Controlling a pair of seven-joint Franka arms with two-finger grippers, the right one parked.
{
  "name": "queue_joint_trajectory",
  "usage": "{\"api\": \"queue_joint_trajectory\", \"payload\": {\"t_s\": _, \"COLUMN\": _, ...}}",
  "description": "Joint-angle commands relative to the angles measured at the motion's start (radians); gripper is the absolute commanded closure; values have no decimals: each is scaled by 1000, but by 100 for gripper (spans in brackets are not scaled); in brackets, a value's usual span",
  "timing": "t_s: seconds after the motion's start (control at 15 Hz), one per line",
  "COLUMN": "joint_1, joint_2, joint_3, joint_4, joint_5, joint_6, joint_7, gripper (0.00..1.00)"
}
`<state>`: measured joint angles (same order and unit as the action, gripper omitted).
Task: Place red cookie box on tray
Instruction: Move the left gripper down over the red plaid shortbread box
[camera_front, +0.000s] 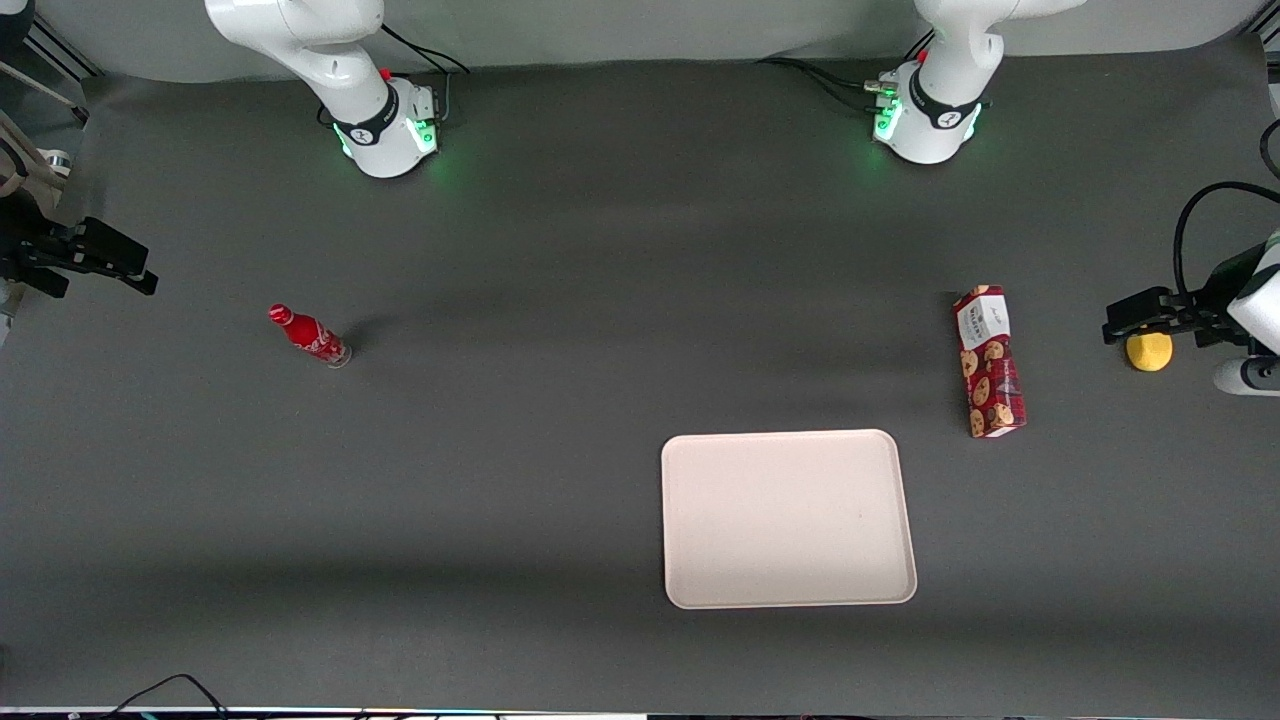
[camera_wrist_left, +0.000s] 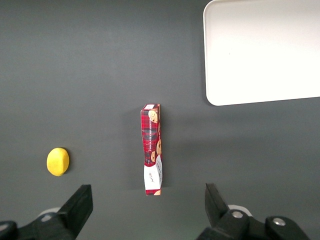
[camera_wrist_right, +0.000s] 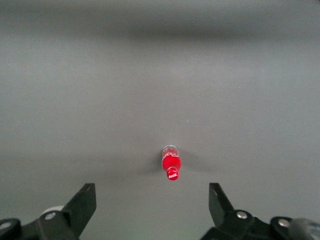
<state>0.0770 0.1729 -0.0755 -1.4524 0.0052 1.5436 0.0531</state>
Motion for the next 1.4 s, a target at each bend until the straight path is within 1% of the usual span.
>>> {"api": "queue_joint_trajectory", "payload": {"t_s": 0.0, "joint_1": 0, "joint_2": 10, "joint_3": 3, "joint_4": 37, "joint_5": 1, "joint_6": -66, "joint_7": 5, "gripper": 0}}
{"api": "queue_joint_trajectory", "payload": {"t_s": 0.33, "joint_1": -5, "joint_2": 14, "joint_3": -7, "joint_4": 33, "joint_5": 6, "joint_6": -89, "joint_7": -15, "gripper": 0}}
{"api": "queue_joint_trajectory", "payload": {"t_s": 0.4, "joint_1": -3, "joint_2": 14, "joint_3": -9, "joint_4": 23, "joint_5": 12, "joint_6": -94, "joint_7": -12, "gripper": 0}}
{"api": "queue_joint_trajectory", "payload": {"t_s": 0.53, "joint_1": 0, "joint_2": 13, "joint_3": -6, "joint_4": -46, "joint_5": 15, "joint_6": -76, "joint_7": 4, "gripper": 0}}
{"api": "queue_joint_trajectory", "payload": {"t_s": 0.67, "joint_1": 1, "joint_2": 36, "joint_3": -4, "joint_4": -142, "joint_5": 41, "joint_6": 13, "joint_7": 5, "gripper": 0}}
{"api": "queue_joint_trajectory", "payload": {"t_s": 0.87, "joint_1": 1, "joint_2": 57, "joint_3": -4, "joint_4": -354, "joint_5": 45, "joint_6": 228, "joint_7": 16, "gripper": 0}}
{"api": "queue_joint_trajectory", "payload": {"t_s": 1.07, "joint_1": 3, "joint_2": 114, "joint_3": 0, "joint_4": -466, "joint_5": 48, "joint_6": 352, "joint_7": 77, "gripper": 0}}
{"api": "queue_joint_trajectory", "payload": {"t_s": 1.13, "joint_1": 3, "joint_2": 122, "joint_3": 0, "joint_4": -509, "joint_5": 61, "joint_6": 400, "joint_7": 79, "gripper": 0}}
{"api": "queue_joint_trajectory", "payload": {"t_s": 1.2, "joint_1": 4, "joint_2": 129, "joint_3": 0, "joint_4": -554, "joint_5": 81, "joint_6": 456, "joint_7": 77, "gripper": 0}}
{"api": "queue_joint_trajectory", "payload": {"t_s": 1.33, "joint_1": 6, "joint_2": 137, "joint_3": 3, "joint_4": -655, "joint_5": 88, "joint_6": 597, "joint_7": 80, "gripper": 0}}
